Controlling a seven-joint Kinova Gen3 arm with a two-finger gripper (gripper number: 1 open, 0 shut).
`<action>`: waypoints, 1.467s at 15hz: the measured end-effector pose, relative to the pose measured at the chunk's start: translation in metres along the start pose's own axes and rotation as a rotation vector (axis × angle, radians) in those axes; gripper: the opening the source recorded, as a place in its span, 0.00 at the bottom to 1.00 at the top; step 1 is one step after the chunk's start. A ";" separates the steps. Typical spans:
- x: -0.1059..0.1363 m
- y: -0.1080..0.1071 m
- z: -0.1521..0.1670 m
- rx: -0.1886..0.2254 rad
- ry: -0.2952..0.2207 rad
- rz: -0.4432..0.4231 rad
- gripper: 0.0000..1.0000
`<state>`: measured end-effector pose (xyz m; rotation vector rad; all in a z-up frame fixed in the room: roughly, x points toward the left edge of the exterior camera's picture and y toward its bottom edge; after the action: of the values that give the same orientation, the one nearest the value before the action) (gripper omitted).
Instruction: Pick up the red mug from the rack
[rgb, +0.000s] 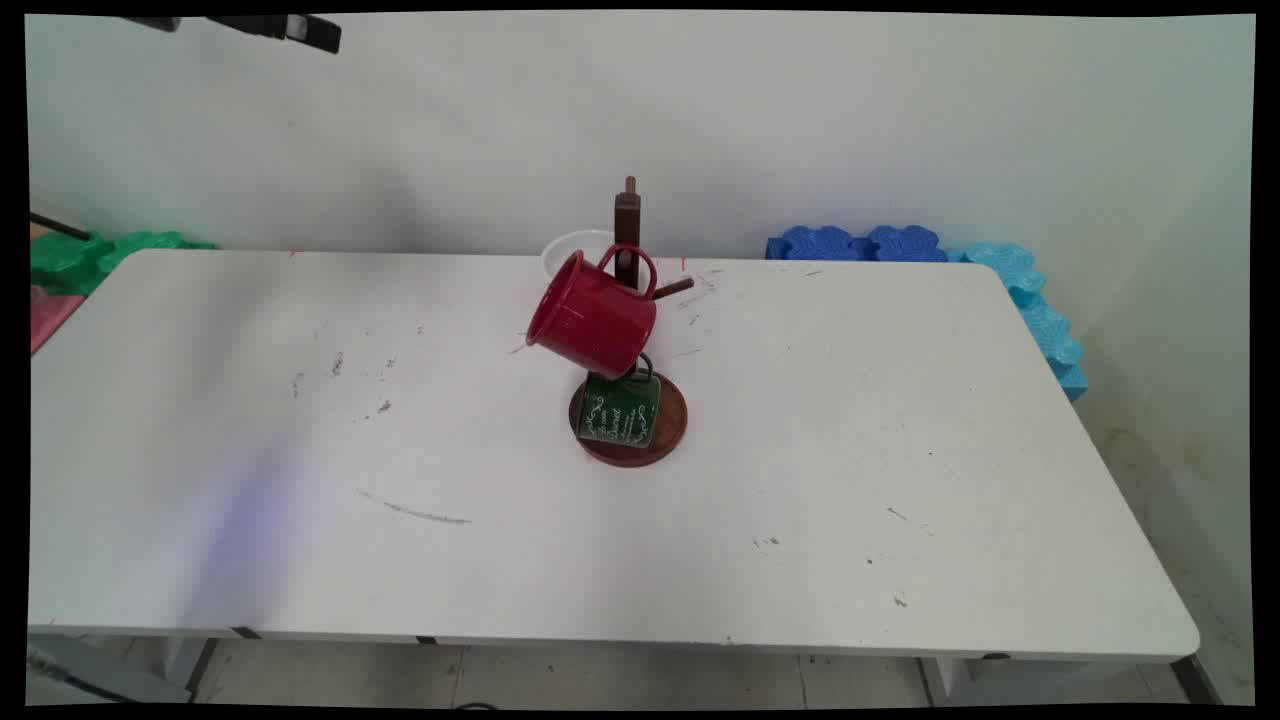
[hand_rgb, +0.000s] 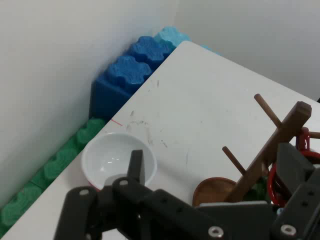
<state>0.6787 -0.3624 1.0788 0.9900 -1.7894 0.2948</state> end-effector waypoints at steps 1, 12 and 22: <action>0.000 -0.001 0.000 0.001 -0.002 0.000 1.00; -0.012 -0.002 0.008 -0.010 -0.062 0.003 1.00; -0.044 0.017 0.034 -0.084 -0.136 0.035 1.00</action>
<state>0.6495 -0.3509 1.0292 0.9389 -1.9284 0.1762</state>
